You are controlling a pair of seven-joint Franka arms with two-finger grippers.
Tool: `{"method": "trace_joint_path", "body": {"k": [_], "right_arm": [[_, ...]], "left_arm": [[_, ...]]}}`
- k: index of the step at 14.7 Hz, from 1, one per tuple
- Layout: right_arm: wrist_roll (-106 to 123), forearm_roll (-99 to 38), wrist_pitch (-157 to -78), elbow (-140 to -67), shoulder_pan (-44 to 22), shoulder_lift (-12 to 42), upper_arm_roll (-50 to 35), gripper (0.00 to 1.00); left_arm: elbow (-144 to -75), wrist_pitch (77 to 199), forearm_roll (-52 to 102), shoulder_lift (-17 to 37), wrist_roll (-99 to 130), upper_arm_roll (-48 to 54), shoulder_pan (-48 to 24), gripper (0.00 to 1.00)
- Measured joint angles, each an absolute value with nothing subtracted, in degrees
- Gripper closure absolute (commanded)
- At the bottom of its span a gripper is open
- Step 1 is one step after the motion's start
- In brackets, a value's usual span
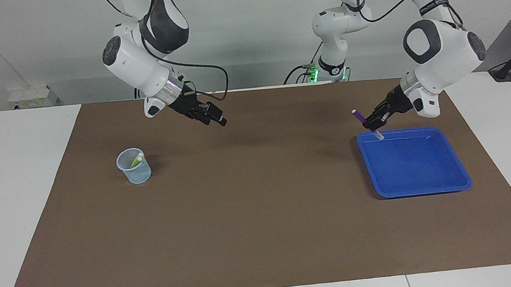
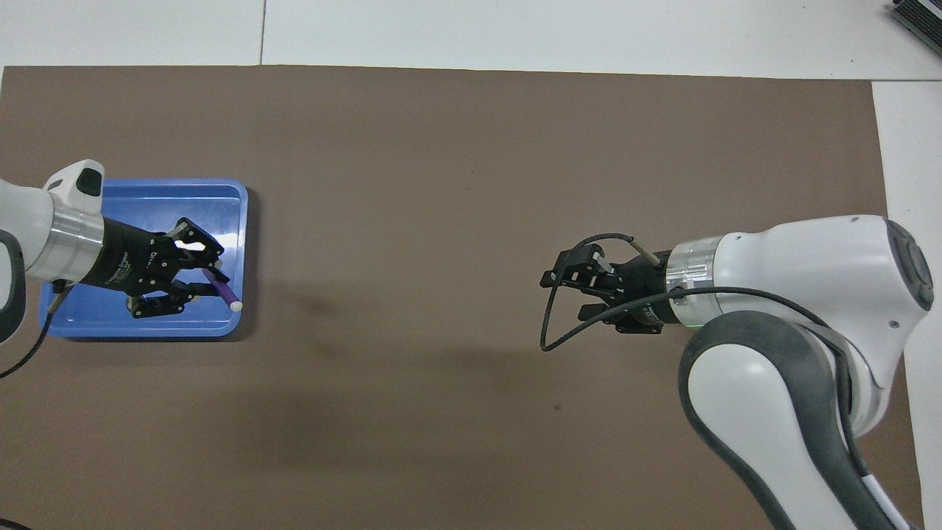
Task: Transfer and insert pens with both arms
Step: 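Grasp the purple pen end with the right gripper beside the left gripper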
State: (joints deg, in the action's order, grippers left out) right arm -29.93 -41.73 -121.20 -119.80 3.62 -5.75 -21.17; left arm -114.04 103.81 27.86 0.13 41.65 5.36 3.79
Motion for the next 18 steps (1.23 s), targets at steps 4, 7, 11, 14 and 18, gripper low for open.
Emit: {"method": "trace_joint_path", "body": {"k": [4, 7, 11, 14, 18], "right_arm": [[-39.7, -42.4, -133.8, -119.9, -5.1, -5.6, -21.4, 0.12], [-44.0, -42.4, -142.5, -120.0, -9.6, -5.0, -21.4, 0.14], [-49.9, -42.4, -154.0, -120.1, -16.5, -3.5, -21.5, 0.19], [-50.6, -42.4, -160.7, -120.1, -21.0, -1.0, -21.5, 0.19], [-51.0, -42.4, -168.1, -119.8, -25.5, 3.8, -21.6, 0.2]], "left_arm": [[-119.6, 108.8, 35.0, -3.4, 53.6, 5.3, -1.7, 1.0], [-123.8, 115.9, 39.0, -6.2, 64.6, 5.4, -6.1, 1.0], [-126.1, 120.9, 41.6, -8.4, 76.9, 5.4, -10.6, 1.0], [-126.6, 121.0, 44.1, -8.7, 78.5, 5.4, -11.1, 1.0], [-127.3, 121.0, 46.4, -9.0, 78.8, 5.4, -11.9, 1.0]]}}
